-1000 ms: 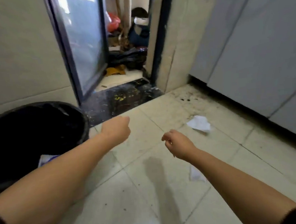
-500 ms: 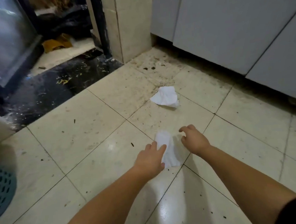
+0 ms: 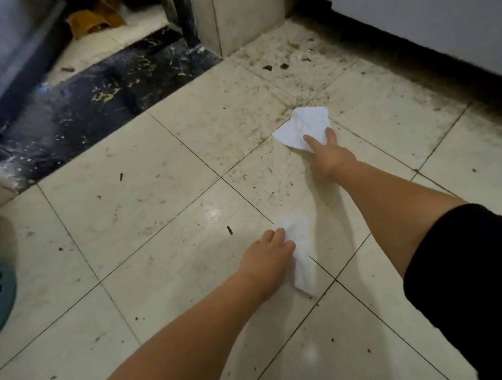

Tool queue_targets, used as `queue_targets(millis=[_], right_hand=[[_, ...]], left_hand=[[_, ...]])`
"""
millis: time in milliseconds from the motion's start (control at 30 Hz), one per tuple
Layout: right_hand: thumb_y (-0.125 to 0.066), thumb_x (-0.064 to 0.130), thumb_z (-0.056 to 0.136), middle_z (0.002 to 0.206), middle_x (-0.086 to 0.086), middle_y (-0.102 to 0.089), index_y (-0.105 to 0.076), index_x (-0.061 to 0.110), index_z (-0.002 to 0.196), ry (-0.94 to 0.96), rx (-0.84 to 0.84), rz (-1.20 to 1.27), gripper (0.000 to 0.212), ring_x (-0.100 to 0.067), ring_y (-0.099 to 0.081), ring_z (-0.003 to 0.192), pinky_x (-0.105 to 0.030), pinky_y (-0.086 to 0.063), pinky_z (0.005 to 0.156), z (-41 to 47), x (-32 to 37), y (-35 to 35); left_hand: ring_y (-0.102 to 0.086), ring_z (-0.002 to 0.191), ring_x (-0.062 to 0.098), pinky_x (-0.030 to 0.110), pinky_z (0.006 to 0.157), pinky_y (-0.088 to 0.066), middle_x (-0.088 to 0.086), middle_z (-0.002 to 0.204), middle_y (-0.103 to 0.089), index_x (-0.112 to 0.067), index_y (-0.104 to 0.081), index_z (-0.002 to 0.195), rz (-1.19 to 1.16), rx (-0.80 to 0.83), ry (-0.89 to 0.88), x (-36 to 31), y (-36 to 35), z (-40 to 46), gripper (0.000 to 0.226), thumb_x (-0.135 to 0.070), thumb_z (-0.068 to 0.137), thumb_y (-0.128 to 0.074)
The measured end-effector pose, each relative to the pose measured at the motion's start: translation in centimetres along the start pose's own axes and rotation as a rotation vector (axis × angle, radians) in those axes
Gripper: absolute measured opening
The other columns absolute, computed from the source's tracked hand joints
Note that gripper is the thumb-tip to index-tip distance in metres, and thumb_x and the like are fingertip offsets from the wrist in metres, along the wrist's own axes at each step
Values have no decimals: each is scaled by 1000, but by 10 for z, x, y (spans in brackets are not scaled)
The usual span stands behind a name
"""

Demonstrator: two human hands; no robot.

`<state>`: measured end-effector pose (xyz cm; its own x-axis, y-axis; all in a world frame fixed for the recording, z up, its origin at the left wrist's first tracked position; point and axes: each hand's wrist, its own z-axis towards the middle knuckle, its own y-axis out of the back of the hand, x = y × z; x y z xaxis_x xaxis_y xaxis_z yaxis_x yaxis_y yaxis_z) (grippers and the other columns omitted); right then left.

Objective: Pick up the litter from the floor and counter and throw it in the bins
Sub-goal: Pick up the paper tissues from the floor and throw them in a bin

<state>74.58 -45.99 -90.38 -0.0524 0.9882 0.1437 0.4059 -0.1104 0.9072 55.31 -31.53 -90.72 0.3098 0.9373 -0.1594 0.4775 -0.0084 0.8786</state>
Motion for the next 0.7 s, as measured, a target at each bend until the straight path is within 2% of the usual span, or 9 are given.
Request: queue_targets(millis=[33,100,200,267,333,400,467,567,700], right_hand=[[-39,16,95,158,-14,-6,-25,26,145,-11,22,-41,53,-40,-40,127,-45,-40,101,1,1,-5],[-36,16,96,146,-19,-28,-37,12,136,-24,8,-105,40,-39,-35,128,-47,-37,103,0,5,-12],[-41,10,96,135,-18,-44,-48,3,129,-3,32,-148,35,-35,-45,125,-43,-42,100,-8,17,-13],[-43,11,96,133,-18,-49,-52,3,127,36,48,-121,33,-34,-50,122,-41,-43,98,-15,22,-12],[-41,12,96,126,-18,-53,-56,4,119,91,-18,-47,29,-35,-54,112,-40,-45,84,-25,25,-13],[-39,11,95,117,-18,-56,-59,5,104,144,-99,6,23,-32,-55,94,-33,-39,70,-38,35,-9],[-39,12,94,111,-18,-57,-59,4,98,192,-171,25,22,-29,-50,82,-32,-38,65,-55,56,1],[-42,16,93,110,-15,-57,-61,5,106,277,-261,71,26,-35,-58,88,-36,-46,69,-88,99,21],[-44,17,92,105,-13,-58,-62,5,103,391,-349,128,24,-35,-59,87,-35,-46,66,-135,172,51]], left_hand=[[-34,130,30,38,95,-44,13,144,-31,-8,-39,133,-9,8,21,-1,1,-1,45,-7,90,-53],[-34,130,29,37,92,-46,12,143,-31,-6,-40,133,-23,32,70,-3,3,-2,48,-2,88,-55],[-36,127,29,35,87,-47,13,138,-34,-5,-43,129,-57,44,114,-3,6,-6,49,3,84,-60],[-40,121,29,34,76,-42,13,131,-39,-4,-47,121,-123,-14,137,4,7,-15,39,5,84,-55],[-44,111,28,34,70,-36,13,123,-43,-4,-48,112,-185,-106,171,19,11,-30,28,5,86,-46],[-44,101,26,34,66,-36,12,117,-46,-5,-49,108,-220,-194,223,40,20,-50,23,2,86,-45],[-46,103,26,36,69,-41,10,114,-46,-7,-50,107,-247,-272,290,66,34,-73,21,-4,87,-47],[-47,103,25,35,74,-45,8,113,-47,-9,-52,107,-305,-380,353,104,62,-109,18,-9,89,-47],[-48,93,22,36,77,-48,6,111,-48,-14,-54,104,-371,-582,402,143,101,-164,14,-17,90,-54]])
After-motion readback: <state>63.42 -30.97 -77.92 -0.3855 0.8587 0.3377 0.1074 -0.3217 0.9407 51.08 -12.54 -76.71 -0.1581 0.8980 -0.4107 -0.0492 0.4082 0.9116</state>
